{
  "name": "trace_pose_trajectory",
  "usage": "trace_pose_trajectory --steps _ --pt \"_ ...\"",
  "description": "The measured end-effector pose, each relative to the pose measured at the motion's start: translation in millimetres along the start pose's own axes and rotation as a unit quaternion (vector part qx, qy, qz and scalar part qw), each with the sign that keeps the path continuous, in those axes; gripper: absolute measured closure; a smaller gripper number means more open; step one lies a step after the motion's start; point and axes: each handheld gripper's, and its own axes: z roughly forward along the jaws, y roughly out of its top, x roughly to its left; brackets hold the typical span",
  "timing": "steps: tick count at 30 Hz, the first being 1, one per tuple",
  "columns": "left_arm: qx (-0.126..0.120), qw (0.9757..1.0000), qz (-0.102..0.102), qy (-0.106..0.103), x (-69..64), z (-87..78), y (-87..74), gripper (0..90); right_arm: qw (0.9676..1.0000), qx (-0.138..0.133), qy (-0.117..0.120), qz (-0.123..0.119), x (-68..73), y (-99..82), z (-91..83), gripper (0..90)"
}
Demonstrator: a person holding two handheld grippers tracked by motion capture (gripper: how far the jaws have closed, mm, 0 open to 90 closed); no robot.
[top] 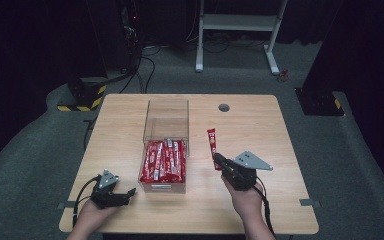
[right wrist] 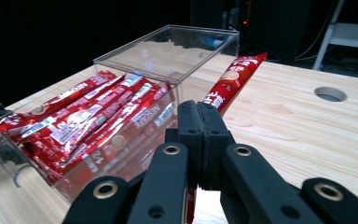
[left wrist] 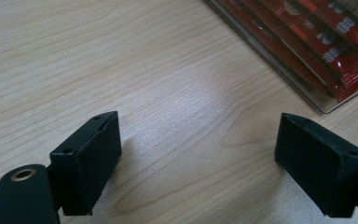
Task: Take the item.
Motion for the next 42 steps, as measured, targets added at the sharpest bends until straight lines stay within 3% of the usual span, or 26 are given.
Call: trace_pose_trajectory --steps 10,23,42 --pt "0.0 1.0 0.0 0.0 0.0 0.0 0.0 15.0 0.9998 -0.004 -0.014 0.011 -13.2 0.4 -7.5 89.9" --pt "0.0 1.0 -0.001 -0.002 -0.3 0.1 0.0 15.0 0.9985 0.001 -0.051 0.019 -33.1 -4.4 -12.0 89.8" --pt "0.0 1.0 0.0 -0.002 -0.2 0.1 0.0 15.0 0.9963 0.042 -0.068 0.032 -48.5 -24.6 5.7 89.8"
